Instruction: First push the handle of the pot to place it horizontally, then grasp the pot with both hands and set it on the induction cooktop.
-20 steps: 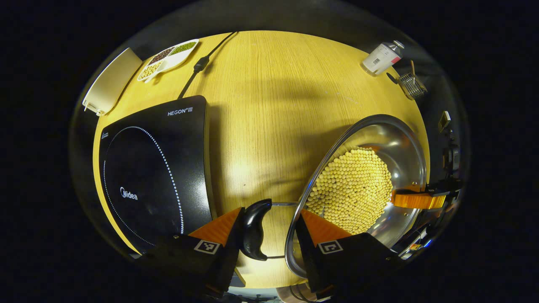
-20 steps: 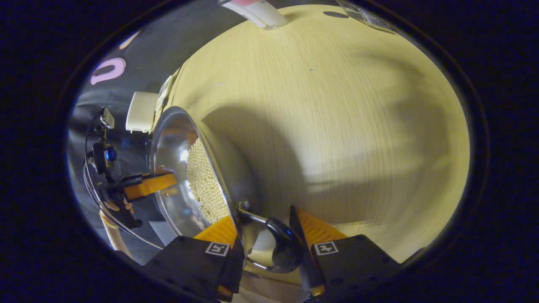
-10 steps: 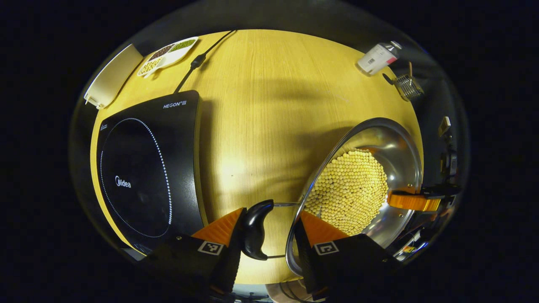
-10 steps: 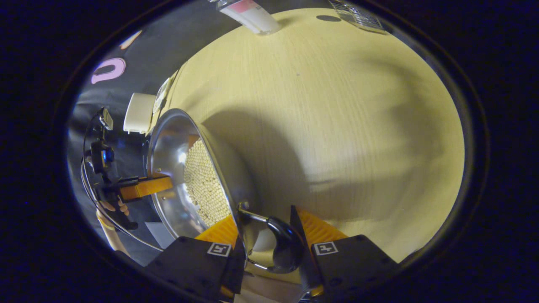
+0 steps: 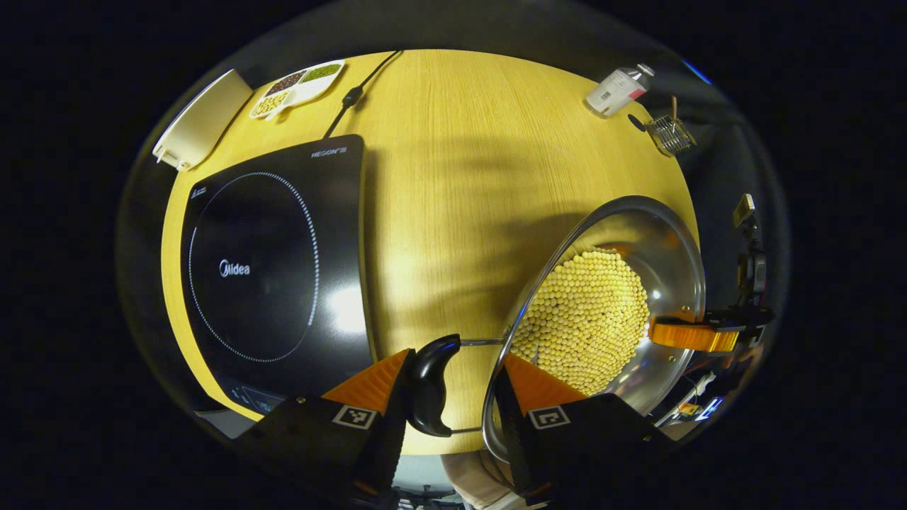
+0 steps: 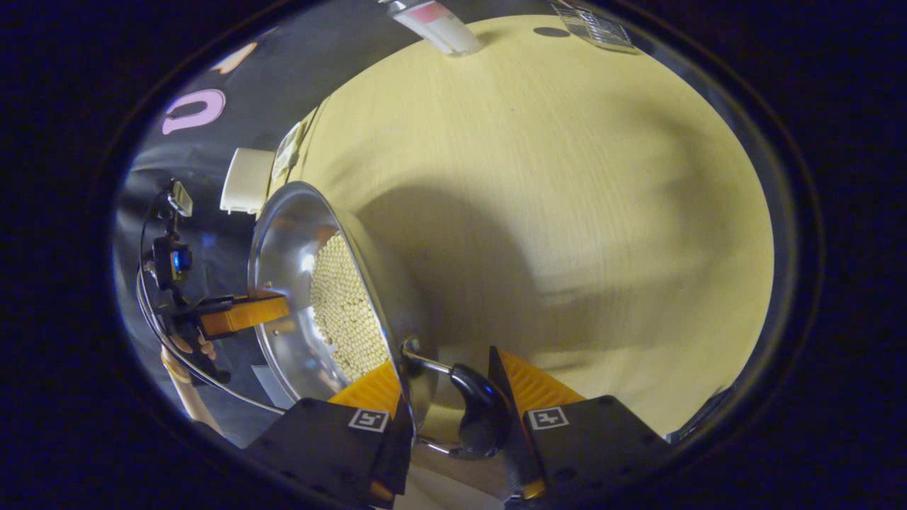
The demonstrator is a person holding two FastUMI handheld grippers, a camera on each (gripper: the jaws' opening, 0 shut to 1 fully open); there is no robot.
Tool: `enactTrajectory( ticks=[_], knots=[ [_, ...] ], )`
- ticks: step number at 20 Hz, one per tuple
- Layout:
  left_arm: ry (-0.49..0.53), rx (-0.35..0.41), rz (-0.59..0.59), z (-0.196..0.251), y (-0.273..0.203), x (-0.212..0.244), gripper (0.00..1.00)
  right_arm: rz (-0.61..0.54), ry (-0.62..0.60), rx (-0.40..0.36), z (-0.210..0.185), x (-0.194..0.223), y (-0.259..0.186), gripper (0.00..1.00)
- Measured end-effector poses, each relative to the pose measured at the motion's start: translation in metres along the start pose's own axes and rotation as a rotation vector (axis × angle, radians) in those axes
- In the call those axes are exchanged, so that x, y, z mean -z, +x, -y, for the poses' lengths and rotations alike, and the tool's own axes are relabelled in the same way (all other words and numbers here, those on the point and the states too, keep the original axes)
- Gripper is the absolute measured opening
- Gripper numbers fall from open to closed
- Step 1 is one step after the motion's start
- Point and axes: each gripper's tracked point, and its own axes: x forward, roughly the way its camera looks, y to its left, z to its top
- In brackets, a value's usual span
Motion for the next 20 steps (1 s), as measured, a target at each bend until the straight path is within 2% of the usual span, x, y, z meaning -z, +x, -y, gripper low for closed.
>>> enactTrajectory(
  ticks=[11,16,20],
  knots=[
    [0.061,0.034,0.02,-0.075,-0.046,0.023,0.65,0.066,0.013,0.036,-0.086,0.046,-0.004,0.51],
    [0.123,0.025,0.059,-0.131,-0.067,0.02,0.63,0.1,0.036,0.029,-0.146,0.059,0.015,0.51],
    [0.115,0.015,0.069,-0.181,-0.07,0.018,0.63,0.111,0.013,0.039,-0.191,0.057,0.039,0.51]
  ],
)
